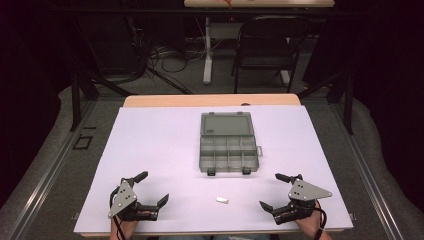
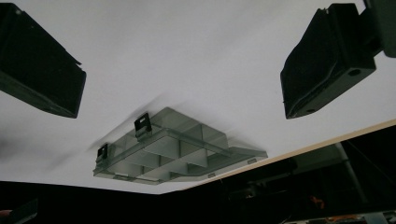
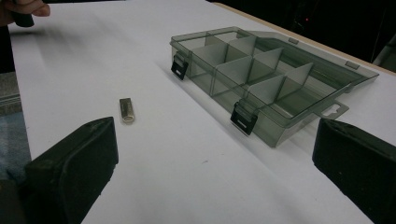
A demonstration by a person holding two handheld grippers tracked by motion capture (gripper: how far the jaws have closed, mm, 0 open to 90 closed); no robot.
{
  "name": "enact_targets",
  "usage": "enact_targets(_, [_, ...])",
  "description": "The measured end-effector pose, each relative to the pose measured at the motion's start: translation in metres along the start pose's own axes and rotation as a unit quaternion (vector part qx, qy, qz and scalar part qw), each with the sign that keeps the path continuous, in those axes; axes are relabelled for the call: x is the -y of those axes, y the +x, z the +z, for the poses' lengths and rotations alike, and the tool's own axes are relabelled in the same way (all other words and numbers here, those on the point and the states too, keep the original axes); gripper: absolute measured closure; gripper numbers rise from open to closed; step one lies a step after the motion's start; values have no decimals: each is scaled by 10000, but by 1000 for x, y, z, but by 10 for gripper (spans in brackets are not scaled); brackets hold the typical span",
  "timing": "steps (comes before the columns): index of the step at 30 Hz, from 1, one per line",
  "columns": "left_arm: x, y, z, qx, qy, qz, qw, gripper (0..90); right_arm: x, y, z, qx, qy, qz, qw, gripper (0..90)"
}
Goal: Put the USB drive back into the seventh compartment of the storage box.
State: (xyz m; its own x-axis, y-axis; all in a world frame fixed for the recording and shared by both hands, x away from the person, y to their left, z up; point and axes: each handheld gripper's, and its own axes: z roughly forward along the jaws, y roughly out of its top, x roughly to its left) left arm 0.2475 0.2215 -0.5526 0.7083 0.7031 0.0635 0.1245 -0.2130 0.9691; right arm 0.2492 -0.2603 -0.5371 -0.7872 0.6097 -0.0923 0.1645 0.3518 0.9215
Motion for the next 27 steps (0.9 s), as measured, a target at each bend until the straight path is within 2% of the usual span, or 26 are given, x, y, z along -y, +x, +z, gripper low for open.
enact_targets(13, [1,0,1,1,22,6,10000,4,-11,8,21,-256,171,-62,9995,0])
enact_targets(27, [1,2,1,-15,35,-42,10000,4,-18,13,36,-391,298,-71,9988,0])
